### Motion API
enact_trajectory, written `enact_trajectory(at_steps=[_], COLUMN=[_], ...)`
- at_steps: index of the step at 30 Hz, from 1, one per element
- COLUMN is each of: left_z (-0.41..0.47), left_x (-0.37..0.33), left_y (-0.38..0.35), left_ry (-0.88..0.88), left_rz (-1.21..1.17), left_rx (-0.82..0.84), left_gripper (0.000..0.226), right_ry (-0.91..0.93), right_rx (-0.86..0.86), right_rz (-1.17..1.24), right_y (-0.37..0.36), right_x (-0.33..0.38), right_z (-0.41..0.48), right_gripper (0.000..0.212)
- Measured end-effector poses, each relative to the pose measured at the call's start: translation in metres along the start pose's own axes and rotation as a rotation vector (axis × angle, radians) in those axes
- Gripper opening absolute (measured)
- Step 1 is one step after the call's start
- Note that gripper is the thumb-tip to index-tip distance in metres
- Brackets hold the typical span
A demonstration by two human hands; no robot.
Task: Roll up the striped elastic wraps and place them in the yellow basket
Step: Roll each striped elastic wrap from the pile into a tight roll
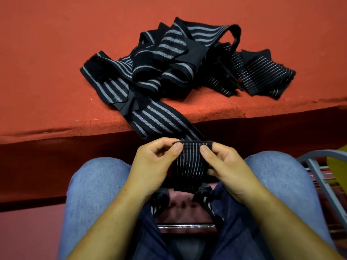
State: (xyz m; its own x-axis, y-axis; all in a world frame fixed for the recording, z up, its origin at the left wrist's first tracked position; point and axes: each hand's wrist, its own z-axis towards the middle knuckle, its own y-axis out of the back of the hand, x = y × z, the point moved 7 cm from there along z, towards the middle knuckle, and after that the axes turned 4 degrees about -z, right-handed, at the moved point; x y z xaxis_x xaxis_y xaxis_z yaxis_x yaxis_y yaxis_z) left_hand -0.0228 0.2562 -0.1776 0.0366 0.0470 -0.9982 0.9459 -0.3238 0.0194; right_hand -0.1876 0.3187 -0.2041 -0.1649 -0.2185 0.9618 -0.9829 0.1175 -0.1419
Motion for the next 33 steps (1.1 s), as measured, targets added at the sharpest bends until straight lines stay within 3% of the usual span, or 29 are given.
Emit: enact_trajectory(at_steps=[8,15,19,22,33], left_z=[-0.002,-0.002,-0.001,-0.001,-0.002], left_x=[0.005,0.0,0.002,0.001,-0.003], left_y=[-0.007,-0.002,-0.003,-0.003,-0.004], left_ry=[0.057,0.017,0.038,0.015,0.017], left_rz=[-0.081,-0.131,-0.164,-0.175,-0.147], left_rx=[0.057,0.021,0.018,0.016,0.02], left_gripper=[0.027,0.023,0.007,0.019,0.018], right_ry=[0.058,0.021,0.032,0.037,0.07], right_rx=[-0.03,0.014,0.009,-0.018,-0.071], right_rz=[-0.014,-0.001,-0.045,-0.041,-0.005], right_y=[0.003,-0.002,0.001,0.003,0.008], right_x=[0.007,0.005,0.003,0.003,0.007], right_z=[-0.001,0.0,0.0,0.0,-0.001], right_gripper=[0.031,0.033,0.03,0.03,0.029])
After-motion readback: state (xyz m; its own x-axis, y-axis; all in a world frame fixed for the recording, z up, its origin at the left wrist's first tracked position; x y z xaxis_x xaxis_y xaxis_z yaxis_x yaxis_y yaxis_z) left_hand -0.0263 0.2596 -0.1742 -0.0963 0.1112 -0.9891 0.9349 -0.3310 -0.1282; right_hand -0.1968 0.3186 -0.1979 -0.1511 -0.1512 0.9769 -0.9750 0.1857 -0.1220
